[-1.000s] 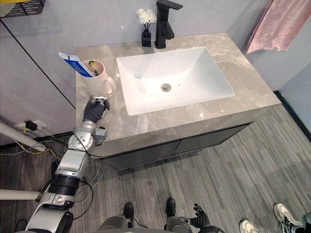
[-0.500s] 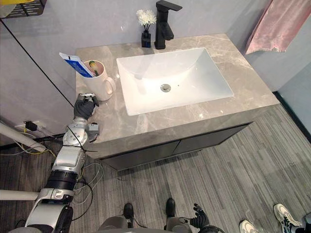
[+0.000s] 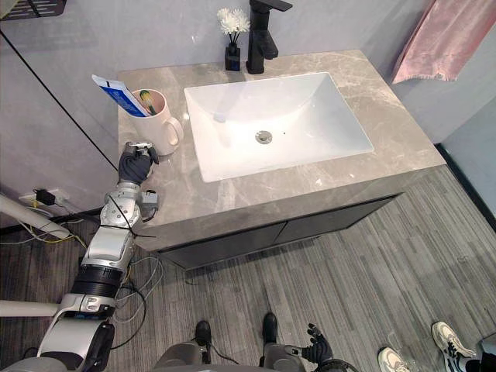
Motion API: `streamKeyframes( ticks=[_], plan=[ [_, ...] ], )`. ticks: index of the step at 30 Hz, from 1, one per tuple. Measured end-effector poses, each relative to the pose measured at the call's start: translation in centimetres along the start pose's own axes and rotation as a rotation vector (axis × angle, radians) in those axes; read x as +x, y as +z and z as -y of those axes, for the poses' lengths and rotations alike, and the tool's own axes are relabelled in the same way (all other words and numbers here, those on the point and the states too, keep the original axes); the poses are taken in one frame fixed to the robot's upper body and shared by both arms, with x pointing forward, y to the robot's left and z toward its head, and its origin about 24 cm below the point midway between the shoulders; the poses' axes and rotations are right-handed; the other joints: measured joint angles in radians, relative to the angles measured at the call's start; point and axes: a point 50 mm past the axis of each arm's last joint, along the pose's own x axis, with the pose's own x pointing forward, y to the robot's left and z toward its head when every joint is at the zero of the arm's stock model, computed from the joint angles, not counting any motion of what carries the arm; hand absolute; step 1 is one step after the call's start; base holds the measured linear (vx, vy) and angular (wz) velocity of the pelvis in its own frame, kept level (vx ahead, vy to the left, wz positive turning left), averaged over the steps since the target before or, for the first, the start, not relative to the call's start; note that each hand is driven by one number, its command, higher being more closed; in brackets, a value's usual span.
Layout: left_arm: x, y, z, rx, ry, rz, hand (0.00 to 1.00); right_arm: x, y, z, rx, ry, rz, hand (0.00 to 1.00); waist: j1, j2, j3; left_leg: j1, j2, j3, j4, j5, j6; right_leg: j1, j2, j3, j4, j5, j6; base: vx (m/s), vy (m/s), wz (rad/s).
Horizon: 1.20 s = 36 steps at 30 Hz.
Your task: Organize washtable
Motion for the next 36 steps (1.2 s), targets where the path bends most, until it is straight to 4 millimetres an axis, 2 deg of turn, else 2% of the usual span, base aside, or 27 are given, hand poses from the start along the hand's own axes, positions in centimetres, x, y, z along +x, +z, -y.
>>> streamKeyframes(
  ticks=[11,13,22,30,36],
  plan=[
    [1.3,2.1,0.5,0.031,0.001,0.066,1.00,0.1,0.4,-0.2,0.001,0.002,0.022,0.00,-0.001,-0.010,0.037,-0.009,0.000,0.000,0.001,0.000,0.000,-0.009,0.000,0.000,0.002,0.000,0.000,0.00,0.000,0.00],
    [1.4,2.4,0.5,0.037,0.003,0.077,1.00,0.1,0.5,-0.1,0.001,0.002,0.029,0.00,-0.009,-0.010,0.038,-0.016,0.000,0.000,0.002,0.000,0.000,-0.015,0.000,0.000,0.004,0.000,0.000,0.00,0.000,0.00],
    [1.3,2.4,1.2,0.048,-0.026,0.077,1.00,0.1,0.7,-0.1,0.002,-0.001,0.039,0.00,-0.015,-0.005,0.042,-0.016,0.001,0.001,0.018,-0.004,0.005,-0.014,-0.001,0.001,0.017,-0.002,-0.003,0.00,0.000,0.00],
    [-0.1,2.1,2.5,0.006,-0.117,0.092,1.00,0.1,0.7,0.0,0.002,-0.002,0.037,0.00,-0.009,-0.004,0.043,-0.015,0.000,0.000,0.019,-0.004,0.005,-0.013,-0.001,-0.001,0.019,-0.003,-0.004,0.00,0.000,0.00],
    [-0.1,2.2,2.7,0.000,-0.131,0.098,1.00,0.1,0.7,0.0,0.001,-0.001,0.037,0.00,-0.014,-0.003,0.043,-0.015,0.001,0.001,0.019,-0.004,0.005,-0.013,-0.001,0.000,0.019,-0.003,-0.004,0.00,0.000,0.00]
  ],
)
